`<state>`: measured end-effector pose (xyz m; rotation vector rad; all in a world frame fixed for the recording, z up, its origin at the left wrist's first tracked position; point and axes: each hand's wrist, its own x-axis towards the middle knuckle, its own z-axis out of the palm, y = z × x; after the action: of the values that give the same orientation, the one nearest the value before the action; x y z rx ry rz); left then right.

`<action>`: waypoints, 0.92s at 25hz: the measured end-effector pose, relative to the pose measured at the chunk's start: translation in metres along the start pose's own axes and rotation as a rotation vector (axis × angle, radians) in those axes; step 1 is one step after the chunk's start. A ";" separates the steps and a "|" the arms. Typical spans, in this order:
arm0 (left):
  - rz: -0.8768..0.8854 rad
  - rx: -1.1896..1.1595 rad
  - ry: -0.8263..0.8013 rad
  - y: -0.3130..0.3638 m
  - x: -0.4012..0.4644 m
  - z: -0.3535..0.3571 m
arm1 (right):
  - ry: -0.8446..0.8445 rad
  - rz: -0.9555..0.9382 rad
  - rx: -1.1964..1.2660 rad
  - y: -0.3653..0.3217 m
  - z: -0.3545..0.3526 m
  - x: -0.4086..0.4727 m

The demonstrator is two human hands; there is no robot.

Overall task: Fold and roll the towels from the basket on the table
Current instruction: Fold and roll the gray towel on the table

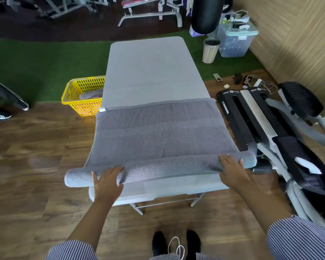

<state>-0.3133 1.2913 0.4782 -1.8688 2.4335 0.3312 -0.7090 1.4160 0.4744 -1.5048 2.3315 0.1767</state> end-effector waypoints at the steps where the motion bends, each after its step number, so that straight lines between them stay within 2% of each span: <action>1: -0.002 0.007 0.008 0.000 0.000 0.001 | 0.013 0.001 -0.001 0.000 0.000 0.000; 6: -0.038 0.042 0.040 0.002 -0.005 0.002 | 0.079 0.037 -0.021 -0.001 -0.002 -0.009; 10: -0.024 0.109 0.030 -0.005 0.001 -0.010 | 0.005 0.025 -0.054 0.002 -0.014 -0.006; 13: 0.045 0.020 0.248 -0.010 0.004 -0.011 | 0.153 0.026 -0.024 0.004 -0.018 -0.001; 14: 0.038 -0.015 0.262 -0.010 0.004 -0.010 | 0.182 0.033 0.018 0.004 -0.016 -0.001; 16: 0.009 -0.048 0.144 -0.008 0.002 -0.006 | 0.105 0.041 0.085 0.003 -0.010 -0.004; 19: -0.020 -0.043 -0.030 -0.006 0.002 -0.006 | 0.010 0.023 0.037 0.004 -0.004 -0.006; 23: -0.012 -0.007 -0.005 -0.003 -0.003 -0.007 | 0.074 -0.001 -0.049 0.007 -0.005 -0.007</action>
<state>-0.3088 1.2920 0.4852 -1.8831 2.4200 0.3434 -0.7145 1.4233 0.4812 -1.5608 2.4006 0.1815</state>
